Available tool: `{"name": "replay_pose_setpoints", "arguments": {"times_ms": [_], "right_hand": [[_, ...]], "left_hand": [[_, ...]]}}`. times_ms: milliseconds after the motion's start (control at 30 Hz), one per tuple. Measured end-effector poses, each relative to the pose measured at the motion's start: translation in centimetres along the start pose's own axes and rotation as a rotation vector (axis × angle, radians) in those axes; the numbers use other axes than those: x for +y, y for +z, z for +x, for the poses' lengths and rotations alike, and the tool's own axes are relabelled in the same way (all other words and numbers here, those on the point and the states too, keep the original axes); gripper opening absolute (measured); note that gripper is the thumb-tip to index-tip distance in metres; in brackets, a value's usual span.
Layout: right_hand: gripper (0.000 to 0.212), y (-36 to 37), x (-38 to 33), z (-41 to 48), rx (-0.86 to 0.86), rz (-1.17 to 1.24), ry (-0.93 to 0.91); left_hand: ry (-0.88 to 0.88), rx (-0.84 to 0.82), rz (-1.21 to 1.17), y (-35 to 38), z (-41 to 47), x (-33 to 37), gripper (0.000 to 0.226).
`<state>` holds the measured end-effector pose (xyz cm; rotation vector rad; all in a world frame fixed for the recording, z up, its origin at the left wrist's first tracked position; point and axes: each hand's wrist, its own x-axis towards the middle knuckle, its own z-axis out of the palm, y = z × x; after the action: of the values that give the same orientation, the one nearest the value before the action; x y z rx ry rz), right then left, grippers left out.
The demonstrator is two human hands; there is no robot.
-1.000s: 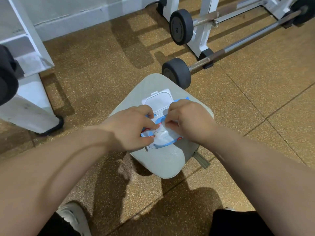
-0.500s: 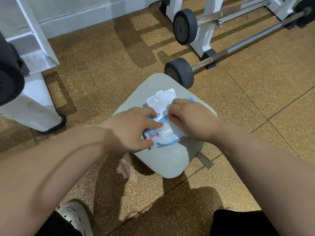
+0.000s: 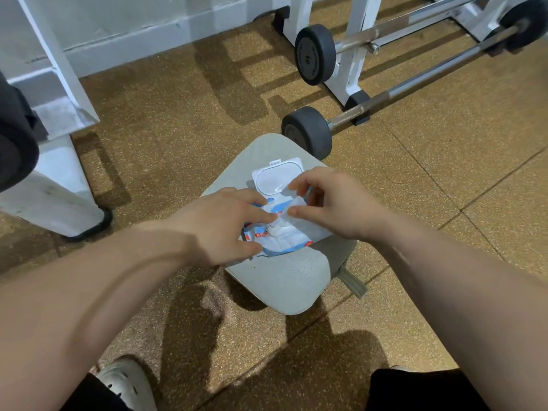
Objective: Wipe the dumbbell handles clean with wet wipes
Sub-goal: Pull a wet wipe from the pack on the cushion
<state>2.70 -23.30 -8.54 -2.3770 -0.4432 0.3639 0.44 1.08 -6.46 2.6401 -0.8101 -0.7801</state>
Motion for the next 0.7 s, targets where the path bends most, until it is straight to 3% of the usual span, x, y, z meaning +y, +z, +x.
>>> {"name": "replay_pose_setpoints", "arguments": {"times_ms": [67, 133, 367, 467, 600, 633, 700], "right_hand": [[0.021, 0.54, 0.09, 0.0, 0.032, -0.111, -0.098], [0.007, 0.97, -0.12, -0.01, 0.103, -0.099, -0.144], [0.034, 0.76, 0.42, 0.4, 0.209, 0.525, 0.339], [0.029, 0.69, -0.02, 0.34, 0.199, 0.484, 0.279], [0.015, 0.98, -0.43, 0.5, 0.171, 0.1, 0.12], [0.019, 1.11, -0.35, 0.6, 0.201, 0.093, 0.127], [0.027, 0.97, -0.38, 0.66, 0.255, 0.325, 0.232]], "left_hand": [[0.001, 0.003, 0.005, -0.02, 0.07, 0.05, 0.067], [0.0, 0.005, 0.009, -0.02, 0.1, 0.11, 0.066], [-0.015, 0.008, 0.012, 0.06, 0.16, 0.15, 0.07], [-0.007, 0.009, 0.011, 0.04, 0.27, 0.2, 0.068], [0.002, 0.022, -0.009, 0.1, 0.34, 0.08, 0.065], [0.003, 0.024, -0.01, 0.11, 0.35, 0.1, 0.065], [-0.008, 0.028, -0.011, 0.16, 0.39, 0.15, 0.066]]}}
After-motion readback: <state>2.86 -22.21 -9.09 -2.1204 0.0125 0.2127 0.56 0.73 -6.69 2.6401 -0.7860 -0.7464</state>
